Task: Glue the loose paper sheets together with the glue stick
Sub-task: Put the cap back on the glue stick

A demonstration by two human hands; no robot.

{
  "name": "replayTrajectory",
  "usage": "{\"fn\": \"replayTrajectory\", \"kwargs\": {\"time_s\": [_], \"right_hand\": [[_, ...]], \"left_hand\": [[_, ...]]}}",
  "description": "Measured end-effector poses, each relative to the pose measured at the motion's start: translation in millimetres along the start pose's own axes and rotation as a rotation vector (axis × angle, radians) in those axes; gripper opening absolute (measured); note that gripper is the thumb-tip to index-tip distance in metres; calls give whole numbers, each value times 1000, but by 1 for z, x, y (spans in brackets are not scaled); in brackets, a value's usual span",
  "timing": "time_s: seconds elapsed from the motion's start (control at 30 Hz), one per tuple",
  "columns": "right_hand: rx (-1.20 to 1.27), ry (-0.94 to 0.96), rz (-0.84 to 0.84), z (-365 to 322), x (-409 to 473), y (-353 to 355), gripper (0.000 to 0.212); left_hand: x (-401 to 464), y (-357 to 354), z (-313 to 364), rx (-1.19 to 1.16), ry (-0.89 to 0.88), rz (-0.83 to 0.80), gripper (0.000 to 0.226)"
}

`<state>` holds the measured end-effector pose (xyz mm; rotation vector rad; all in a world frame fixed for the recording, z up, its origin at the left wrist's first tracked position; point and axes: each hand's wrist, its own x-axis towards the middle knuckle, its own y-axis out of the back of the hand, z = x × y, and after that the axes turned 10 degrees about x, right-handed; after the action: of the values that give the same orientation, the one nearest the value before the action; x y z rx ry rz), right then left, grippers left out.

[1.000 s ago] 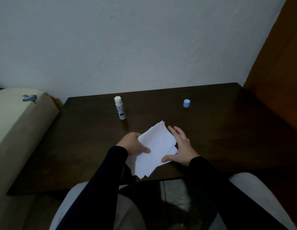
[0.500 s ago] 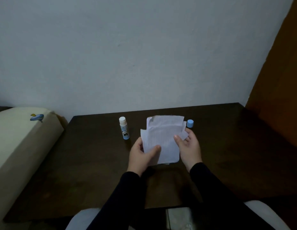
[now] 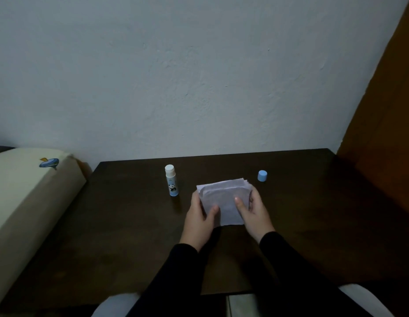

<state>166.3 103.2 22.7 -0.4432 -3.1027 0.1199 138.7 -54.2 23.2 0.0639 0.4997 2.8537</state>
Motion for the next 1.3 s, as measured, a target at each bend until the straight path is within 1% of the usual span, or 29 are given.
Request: {"fn": "replayTrajectory", "kwargs": {"time_s": [0.07,0.17,0.23,0.3,0.37,0.5,0.57,0.63,0.67,0.73,0.8,0.83,0.93,1.07,1.17,1.3], "right_hand": [[-59,-37,1,4,1,1,37],[-41,-7,45,8,1,2,28],[-47,11,55,9,2,2,28],[-113,-10,38,11,2,2,30],[-163,-35,27,11,3,1,31],[-147,-29,39,5,13,1,29],[-178,-36,18,1,21,-1,26],[-210,-46,7,-3,32,-5,24],[-219,-55,12,-4,37,-6,25],[-245,-74,19,-5,46,-8,30],[-296,-97,4,-3,54,-8,33],[-325,-110,-4,-2,58,-8,32],[-413,-161,-16,2,71,-6,31],[-508,-196,-13,8,92,1,30],[-575,-220,1,15,105,9,29],[-674,-255,32,23,114,15,32]], "left_hand": [[1,-1,-2,74,10,-4,40],[2,-2,-4,129,-23,30,29],[3,-2,-6,147,-28,26,26],[4,-3,-8,184,8,5,27],[5,-3,-12,202,42,-3,23],[13,1,-13,232,44,31,16],[19,6,-13,205,82,40,18],[28,15,-15,121,135,83,24],[33,20,-17,93,156,135,26],[44,35,-24,89,200,292,30],[55,49,-33,93,273,423,41],[61,54,-38,109,305,455,48],[75,61,-48,168,343,466,66],[91,62,-57,209,319,449,75],[98,61,-60,209,295,414,71],[102,60,-62,237,259,384,56]]}}
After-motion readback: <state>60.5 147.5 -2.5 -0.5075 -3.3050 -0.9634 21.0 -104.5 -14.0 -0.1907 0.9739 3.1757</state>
